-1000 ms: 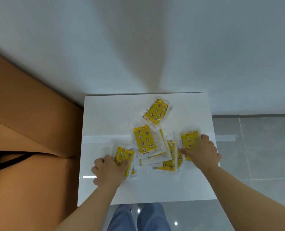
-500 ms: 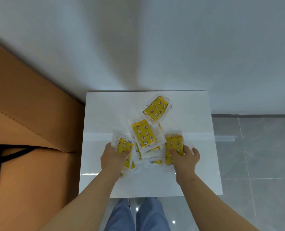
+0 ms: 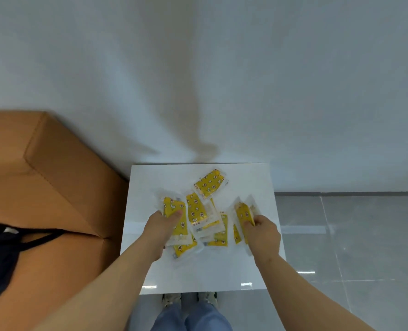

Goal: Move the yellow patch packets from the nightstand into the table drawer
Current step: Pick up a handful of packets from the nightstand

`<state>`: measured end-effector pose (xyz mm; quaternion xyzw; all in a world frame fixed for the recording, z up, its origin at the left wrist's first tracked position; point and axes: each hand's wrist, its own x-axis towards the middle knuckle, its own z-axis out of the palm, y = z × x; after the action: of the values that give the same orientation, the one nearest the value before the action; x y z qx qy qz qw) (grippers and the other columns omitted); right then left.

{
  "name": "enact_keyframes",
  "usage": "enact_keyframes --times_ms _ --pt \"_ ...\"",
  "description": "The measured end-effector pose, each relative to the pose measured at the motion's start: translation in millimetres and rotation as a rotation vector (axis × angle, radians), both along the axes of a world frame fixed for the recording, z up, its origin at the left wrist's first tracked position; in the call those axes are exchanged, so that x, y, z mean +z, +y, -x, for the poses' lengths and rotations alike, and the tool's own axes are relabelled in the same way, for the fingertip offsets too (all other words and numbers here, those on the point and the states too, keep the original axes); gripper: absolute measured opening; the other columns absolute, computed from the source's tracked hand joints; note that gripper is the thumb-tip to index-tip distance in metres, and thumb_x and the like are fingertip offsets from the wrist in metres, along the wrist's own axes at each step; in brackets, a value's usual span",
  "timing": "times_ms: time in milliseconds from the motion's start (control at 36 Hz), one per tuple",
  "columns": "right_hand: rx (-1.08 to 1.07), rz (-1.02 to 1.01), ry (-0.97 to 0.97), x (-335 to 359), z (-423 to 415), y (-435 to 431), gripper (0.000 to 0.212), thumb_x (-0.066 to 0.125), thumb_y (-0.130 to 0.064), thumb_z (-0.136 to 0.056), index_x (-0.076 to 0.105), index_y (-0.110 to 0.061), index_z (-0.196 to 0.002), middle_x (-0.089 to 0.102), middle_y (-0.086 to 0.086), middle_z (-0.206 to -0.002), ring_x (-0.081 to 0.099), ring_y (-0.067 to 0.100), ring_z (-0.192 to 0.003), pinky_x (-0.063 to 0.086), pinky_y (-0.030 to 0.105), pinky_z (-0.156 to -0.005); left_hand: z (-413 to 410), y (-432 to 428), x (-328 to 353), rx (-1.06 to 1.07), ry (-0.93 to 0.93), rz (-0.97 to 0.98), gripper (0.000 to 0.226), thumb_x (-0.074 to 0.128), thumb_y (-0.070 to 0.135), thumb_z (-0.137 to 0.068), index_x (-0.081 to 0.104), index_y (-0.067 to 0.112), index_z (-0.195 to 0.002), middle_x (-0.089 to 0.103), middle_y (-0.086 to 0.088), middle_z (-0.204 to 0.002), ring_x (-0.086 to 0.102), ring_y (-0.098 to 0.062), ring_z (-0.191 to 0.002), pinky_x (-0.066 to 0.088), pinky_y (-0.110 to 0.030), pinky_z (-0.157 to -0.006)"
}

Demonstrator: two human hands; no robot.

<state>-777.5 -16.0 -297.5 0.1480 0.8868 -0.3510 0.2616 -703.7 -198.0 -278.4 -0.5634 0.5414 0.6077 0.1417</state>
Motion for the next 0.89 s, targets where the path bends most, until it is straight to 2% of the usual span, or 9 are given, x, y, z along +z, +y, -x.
enact_keyframes --times_ms 167,278,361,472,528,583,667,750,889 --pt "-0.004 0.081 0.104 53.1 0.2 -5.3 0.029 0.051 -0.014 -0.088 0.039 -0.011 -0.062 0.033 -0.001 -0.054 0.031 0.015 -0.05 0.026 0.026 -0.048 7.9 6.3 50.9 -0.076 0.085 0.027 0.022 0.062 0.033 -0.088 0.055 0.019 -0.103 0.065 -0.008 -0.107 0.063 -0.029 -0.096 0.051 -0.038 -0.081" --pt "-0.053 0.181 0.16 92.4 -8.8 -7.2 0.016 0.055 -0.015 -0.088 0.057 -0.007 -0.074 0.041 -0.002 -0.057 0.039 0.015 -0.054 0.034 0.027 -0.054 9.2 12.7 82.1 -0.127 0.16 0.02 0.017 0.061 0.031 -0.089 0.056 0.018 -0.098 0.065 -0.006 -0.098 0.063 -0.028 -0.088 0.049 -0.036 -0.075" --pt "-0.114 0.253 0.191 118.0 -22.0 -4.5 0.011 0.057 -0.014 -0.087 0.058 -0.009 -0.077 0.045 -0.002 -0.06 0.044 0.014 -0.057 0.038 0.027 -0.058 5.8 16.7 104.5 -0.166 0.209 0.02 0.012 0.06 0.031 -0.09 0.055 0.019 -0.089 0.064 -0.005 -0.092 0.061 -0.025 -0.08 0.047 -0.032 -0.068" --pt "-0.214 0.336 0.243 148.0 -52.0 0.6 0.018 0.059 -0.01 -0.085 0.052 -0.012 -0.069 0.042 -0.002 -0.06 0.041 0.015 -0.057 0.034 0.024 -0.052 -7.6 20.6 129.0 -0.215 0.29 0.013 0.01 0.059 0.028 -0.09 0.056 0.018 -0.088 0.065 -0.006 -0.089 0.062 -0.025 -0.079 0.049 -0.034 -0.073" --pt "-0.28 0.379 0.258 159.1 -72.2 4.9 0.012 0.059 -0.01 -0.085 0.054 -0.01 -0.074 0.043 0.001 -0.064 0.041 0.016 -0.059 0.035 0.024 -0.052 -19.5 23.9 139.0 -0.249 0.311 0.009 0.01 0.059 0.026 -0.091 0.056 0.017 -0.091 0.065 -0.007 -0.089 0.061 -0.025 -0.079 0.049 -0.035 -0.075" --pt "-0.343 0.406 0.274 169.3 -94.5 10.3 0.007 0.06 -0.01 -0.084 0.056 -0.007 -0.079 0.046 0.004 -0.068 0.043 0.018 -0.063 0.036 0.024 -0.053 -33.8 28.4 147.8 -0.286 0.337 -0.016 0.011 0.059 0.024 -0.09 0.058 0.015 -0.097 0.066 -0.009 -0.096 0.062 -0.027 -0.083 0.049 -0.037 -0.08" --pt "-0.432 0.453 0.289 178.9 -129.4 21.0 0.014 0.061 -0.007 -0.084 0.053 -0.008 -0.073 0.046 0.004 -0.065 0.042 0.015 -0.059 0.035 0.022 -0.05 -55.4 36.8 157.3 -0.35 0.37 -0.05 0.022 0.059 0.021 -0.09 0.059 0.012 -0.111 0.068 -0.012 -0.104 0.064 -0.029 -0.09 0.05 -0.039 -0.084" --pt "-0.514 0.511 0.288 188.1 -163.4 37.0 0.017 0.062 -0.007 -0.084 0.052 -0.01 -0.07 0.046 0.002 -0.063 0.042 0.014 -0.058 0.035 0.021 -0.053 -76.3 51.1 165.9 -0.409 0.38 -0.083 0.021 0.056 0.015 -0.089 0.057 0.013 -0.11 0.067 -0.012 -0.101 0.064 -0.027 -0.085 0.049 -0.034 -0.075" --pt "-0.678 0.561 0.336 201.2 -214.1 76.7 0.007 0.062 -0.009 -0.084 0.058 -0.004 -0.088 0.055 0.01 -0.077 0.053 0.022 -0.07 0.042 0.026 -0.057 -104.7 91.0 179.3 -0.514 0.419 -0.157 0.023 0.045 -0.001 -0.082 0.054 0.011 -0.101 0.06 -0.009 -0.086 0.06 -0.027 -0.078 0.047 -0.03 -0.06"
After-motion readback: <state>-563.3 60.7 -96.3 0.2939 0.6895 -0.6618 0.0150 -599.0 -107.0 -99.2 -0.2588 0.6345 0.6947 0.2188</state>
